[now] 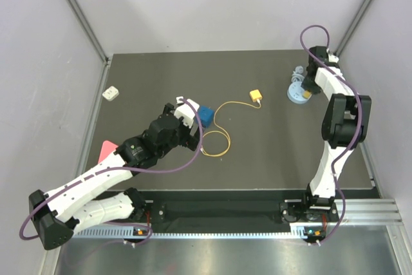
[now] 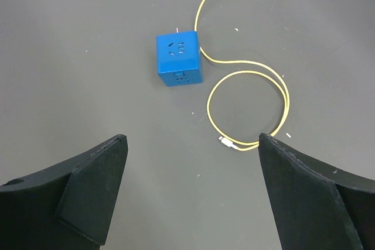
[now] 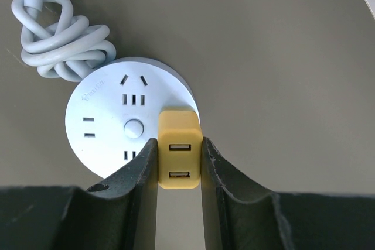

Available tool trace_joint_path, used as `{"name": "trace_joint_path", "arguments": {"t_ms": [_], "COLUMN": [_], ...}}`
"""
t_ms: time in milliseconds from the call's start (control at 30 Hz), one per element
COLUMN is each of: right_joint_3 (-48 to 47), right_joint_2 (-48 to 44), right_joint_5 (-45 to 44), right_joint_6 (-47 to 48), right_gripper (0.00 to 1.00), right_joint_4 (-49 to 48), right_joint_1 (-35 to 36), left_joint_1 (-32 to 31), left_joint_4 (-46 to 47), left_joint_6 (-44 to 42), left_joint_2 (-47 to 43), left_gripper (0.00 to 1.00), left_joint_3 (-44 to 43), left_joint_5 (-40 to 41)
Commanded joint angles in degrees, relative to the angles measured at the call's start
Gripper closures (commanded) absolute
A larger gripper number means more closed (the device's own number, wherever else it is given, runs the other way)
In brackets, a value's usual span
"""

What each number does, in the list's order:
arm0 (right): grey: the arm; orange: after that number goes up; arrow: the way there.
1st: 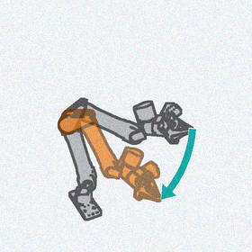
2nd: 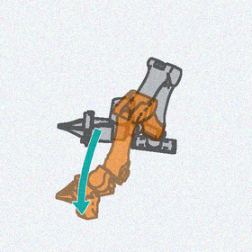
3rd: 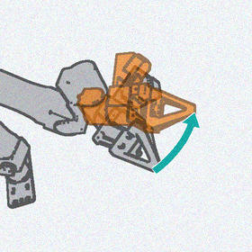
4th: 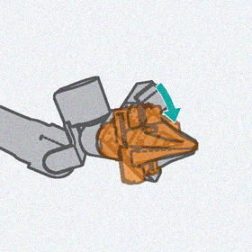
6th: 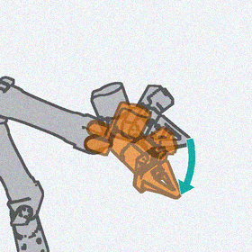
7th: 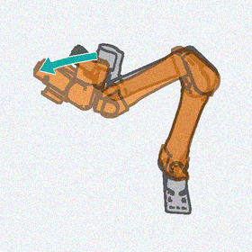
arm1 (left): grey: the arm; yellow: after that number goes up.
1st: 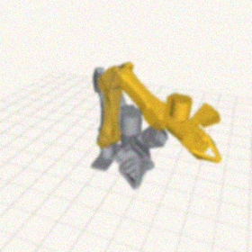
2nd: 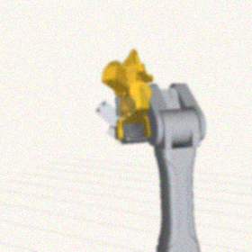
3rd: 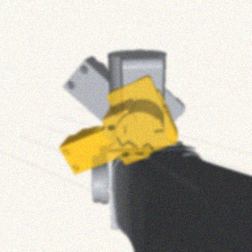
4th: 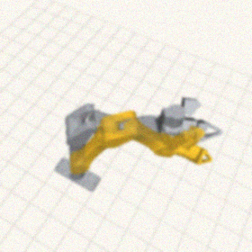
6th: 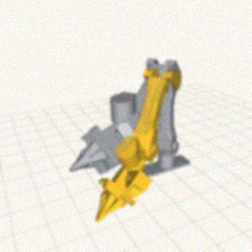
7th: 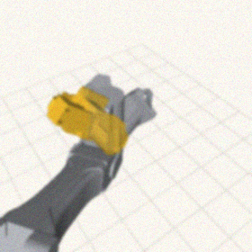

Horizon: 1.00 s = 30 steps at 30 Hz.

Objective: Insert the plug

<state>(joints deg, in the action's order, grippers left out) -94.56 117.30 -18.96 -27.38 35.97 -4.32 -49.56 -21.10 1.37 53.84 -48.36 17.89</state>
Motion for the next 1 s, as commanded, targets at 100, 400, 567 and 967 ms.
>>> {"name": "trace_joint_path", "arguments": {"t_ms": [100, 400, 567, 967], "right_joint_3": [7.64, 3.51, 1.67, -8.78], "right_joint_2": [-1.27, -8.03, -12.70, -4.10], "right_joint_5": [-0.20, 4.28, 5.16, 11.22], "right_joint_6": [3.29, 5.58, 8.12, 18.41], "right_gripper": [0.89, 0.34, 0.28, 0.27], "right_joint_4": [11.14, 12.46, 12.47, 7.36], "right_joint_1": [-0.78, -0.78, 1.14, 17.92], "left_joint_1": [-0.19, -0.19, -0.10, -0.10], "left_joint_4": [2.12, 3.96, 4.67, 4.23], "left_joint_6": [0.04, 2.32, 5.14, 4.79], "left_joint_2": [-1.55, -1.81, -1.99, -0.85], "left_gripper": [0.02, 0.02, 0.03, 0.06], "left_joint_3": [0.46, 1.25, 1.07, 0.55], "left_joint_5": [-0.75, -2.42, -3.12, -5.76]}}
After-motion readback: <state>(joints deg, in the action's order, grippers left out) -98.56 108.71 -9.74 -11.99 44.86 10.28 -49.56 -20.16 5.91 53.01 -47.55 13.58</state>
